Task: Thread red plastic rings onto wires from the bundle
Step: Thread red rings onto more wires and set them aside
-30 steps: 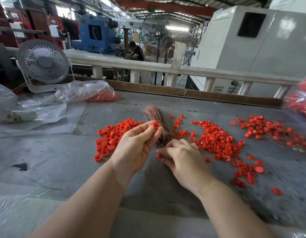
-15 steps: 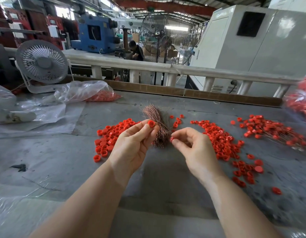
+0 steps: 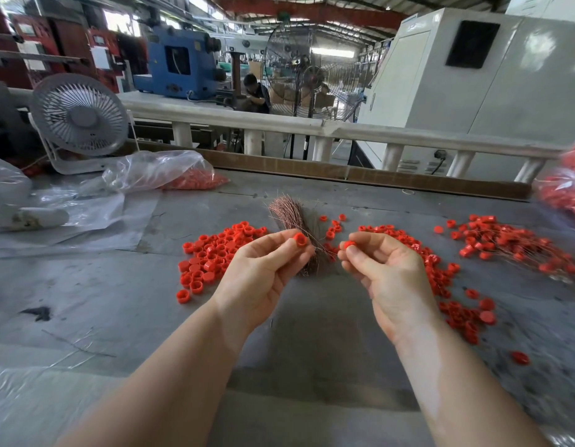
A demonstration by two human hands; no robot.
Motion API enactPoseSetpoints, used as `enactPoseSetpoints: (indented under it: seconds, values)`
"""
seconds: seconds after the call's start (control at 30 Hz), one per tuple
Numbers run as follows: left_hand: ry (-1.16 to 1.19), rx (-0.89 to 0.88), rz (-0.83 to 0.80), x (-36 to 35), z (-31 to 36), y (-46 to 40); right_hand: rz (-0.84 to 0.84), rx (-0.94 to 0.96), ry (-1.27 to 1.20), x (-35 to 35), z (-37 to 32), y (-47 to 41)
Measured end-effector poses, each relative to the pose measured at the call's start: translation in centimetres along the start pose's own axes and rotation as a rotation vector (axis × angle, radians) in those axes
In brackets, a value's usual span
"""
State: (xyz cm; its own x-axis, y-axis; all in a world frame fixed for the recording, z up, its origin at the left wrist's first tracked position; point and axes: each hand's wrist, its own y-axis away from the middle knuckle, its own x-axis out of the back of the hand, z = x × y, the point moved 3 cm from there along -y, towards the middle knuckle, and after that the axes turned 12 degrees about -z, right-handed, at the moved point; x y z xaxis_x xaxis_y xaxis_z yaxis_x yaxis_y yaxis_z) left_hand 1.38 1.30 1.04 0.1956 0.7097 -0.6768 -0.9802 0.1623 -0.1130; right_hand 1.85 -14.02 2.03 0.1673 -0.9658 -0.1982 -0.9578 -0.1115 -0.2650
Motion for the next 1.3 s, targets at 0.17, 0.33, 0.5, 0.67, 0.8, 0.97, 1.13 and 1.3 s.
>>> enactPoseSetpoints:
  seconds: [0.17, 0.33, 0.5, 0.67, 0.8, 0.97, 1.13, 1.3]
  values:
    - [-0.040, 0.062, -0.059, -0.27, -0.47, 0.08, -0.039, 0.030, 0.052, -0.44, 0.06, 0.07]
    - [-0.072, 0.094, -0.085, -0.26, -0.60, 0.16, -0.087, 0.045, 0.066, -0.74, 0.21, 0.06]
    - [-0.102, 0.098, -0.100, -0.24, -0.66, 0.18, -0.082, 0.060, 0.146, -0.73, 0.10, 0.18]
    - [-0.127, 0.095, -0.096, -0.04, -0.83, 0.06, -0.079, 0.085, 0.197, -0.81, -0.06, 0.17]
    - [-0.150, 0.100, -0.110, 0.06, -0.87, 0.06, -0.076, 0.087, 0.209, -0.90, 0.06, 0.14]
    - [-0.155, 0.097, -0.119, 0.05, -0.87, 0.06, -0.049, 0.104, 0.257, -0.80, 0.19, 0.14]
    - [-0.167, 0.099, -0.130, 0.08, -0.84, 0.04, -0.053, 0.091, 0.194, -0.89, 0.29, 0.12]
    - [-0.190, 0.093, -0.139, 0.08, -0.87, 0.06, -0.046, 0.092, 0.212, -0.78, 0.25, 0.14]
